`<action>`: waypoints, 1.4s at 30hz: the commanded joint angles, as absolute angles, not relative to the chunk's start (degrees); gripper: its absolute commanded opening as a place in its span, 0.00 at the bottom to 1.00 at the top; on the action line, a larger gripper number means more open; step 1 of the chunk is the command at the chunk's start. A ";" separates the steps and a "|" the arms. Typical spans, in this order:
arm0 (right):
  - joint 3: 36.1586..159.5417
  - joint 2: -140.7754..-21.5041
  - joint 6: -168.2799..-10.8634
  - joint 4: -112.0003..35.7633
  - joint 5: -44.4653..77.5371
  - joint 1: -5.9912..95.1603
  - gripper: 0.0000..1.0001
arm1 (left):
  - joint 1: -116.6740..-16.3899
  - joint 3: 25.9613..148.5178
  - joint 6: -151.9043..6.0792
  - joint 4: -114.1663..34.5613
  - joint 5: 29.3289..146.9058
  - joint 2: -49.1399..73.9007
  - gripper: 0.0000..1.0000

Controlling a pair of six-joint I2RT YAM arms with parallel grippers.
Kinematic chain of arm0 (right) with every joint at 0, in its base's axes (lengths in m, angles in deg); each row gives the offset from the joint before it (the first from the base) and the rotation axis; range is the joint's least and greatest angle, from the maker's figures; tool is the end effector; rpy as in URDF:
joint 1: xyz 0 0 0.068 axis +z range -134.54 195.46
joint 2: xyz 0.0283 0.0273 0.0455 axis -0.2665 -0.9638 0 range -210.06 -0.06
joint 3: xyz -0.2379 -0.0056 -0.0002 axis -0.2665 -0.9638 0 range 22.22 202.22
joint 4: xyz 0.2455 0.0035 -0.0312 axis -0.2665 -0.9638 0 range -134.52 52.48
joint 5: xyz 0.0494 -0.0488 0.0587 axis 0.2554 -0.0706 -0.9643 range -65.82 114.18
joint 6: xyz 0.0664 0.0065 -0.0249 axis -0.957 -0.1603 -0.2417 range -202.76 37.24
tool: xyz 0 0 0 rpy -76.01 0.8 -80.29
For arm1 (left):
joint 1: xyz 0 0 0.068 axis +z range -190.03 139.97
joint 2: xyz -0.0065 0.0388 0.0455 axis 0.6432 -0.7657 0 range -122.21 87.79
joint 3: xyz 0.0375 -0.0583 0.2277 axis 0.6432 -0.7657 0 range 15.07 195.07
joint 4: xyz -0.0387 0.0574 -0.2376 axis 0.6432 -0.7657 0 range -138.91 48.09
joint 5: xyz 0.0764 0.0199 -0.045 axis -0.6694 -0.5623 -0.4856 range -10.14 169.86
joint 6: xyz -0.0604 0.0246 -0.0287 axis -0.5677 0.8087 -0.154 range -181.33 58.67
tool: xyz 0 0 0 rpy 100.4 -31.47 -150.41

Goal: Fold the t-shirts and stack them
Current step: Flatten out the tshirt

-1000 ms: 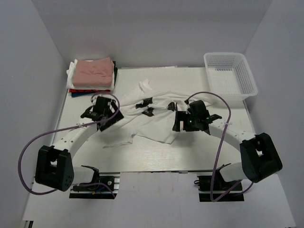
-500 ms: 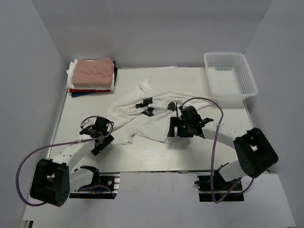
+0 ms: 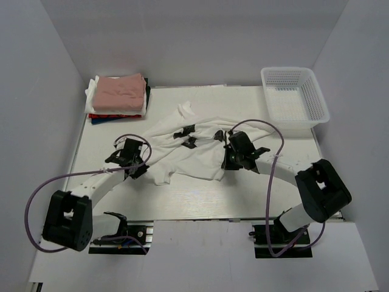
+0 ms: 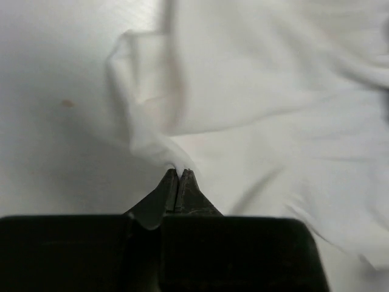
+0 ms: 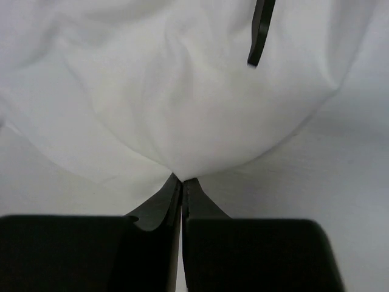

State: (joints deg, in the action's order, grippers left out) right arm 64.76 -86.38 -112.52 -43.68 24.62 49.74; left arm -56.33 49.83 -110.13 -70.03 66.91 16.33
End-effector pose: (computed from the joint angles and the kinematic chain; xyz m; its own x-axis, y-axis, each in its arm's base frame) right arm 0.2468 0.1677 0.1236 -0.8265 0.0374 -0.5617 -0.1714 0.9337 0.3144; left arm 0.2182 -0.0501 0.1215 -0.7091 -0.5566 -0.4328 -0.5337 0.8249 -0.1865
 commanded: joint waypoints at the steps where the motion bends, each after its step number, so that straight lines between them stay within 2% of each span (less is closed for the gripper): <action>1: 71.07 -76.57 -107.82 -46.57 33.03 49.82 0.00 | -56.73 56.36 -103.35 -63.10 74.92 29.02 0.00; 5: 76.76 -67.22 -104.21 -48.59 35.34 49.91 0.00 | -56.73 64.27 -102.03 -59.22 75.20 38.10 0.00; 8: 83.97 -61.33 -99.55 -51.75 32.01 49.91 0.00 | -56.73 72.62 -100.88 -60.26 71.00 39.35 0.00; 18: 105.94 -55.35 -89.70 -57.81 24.97 49.82 0.00 | -56.73 96.26 -93.08 -59.41 66.32 42.35 0.00; 24: 111.59 -51.13 -88.64 -60.02 18.21 49.74 0.00 | -56.20 108.39 -89.81 -60.71 69.39 42.53 0.00; 27: 112.83 -50.25 -88.64 -60.55 18.19 49.82 0.00 | -56.20 110.51 -88.93 -60.11 69.40 41.83 0.00; 36: 109.50 -56.56 -85.13 -57.92 23.91 49.65 0.00 | -56.73 110.52 -86.30 -59.06 61.23 32.69 0.00; 38: 108.71 -62.69 -84.34 -55.99 32.14 49.47 0.00 | -56.12 109.82 -85.42 -57.39 57.98 28.04 0.00; 42: 110.97 -69.20 -83.20 -52.13 37.53 48.07 0.00 | -56.12 114.72 -83.06 -56.33 55.95 16.88 0.00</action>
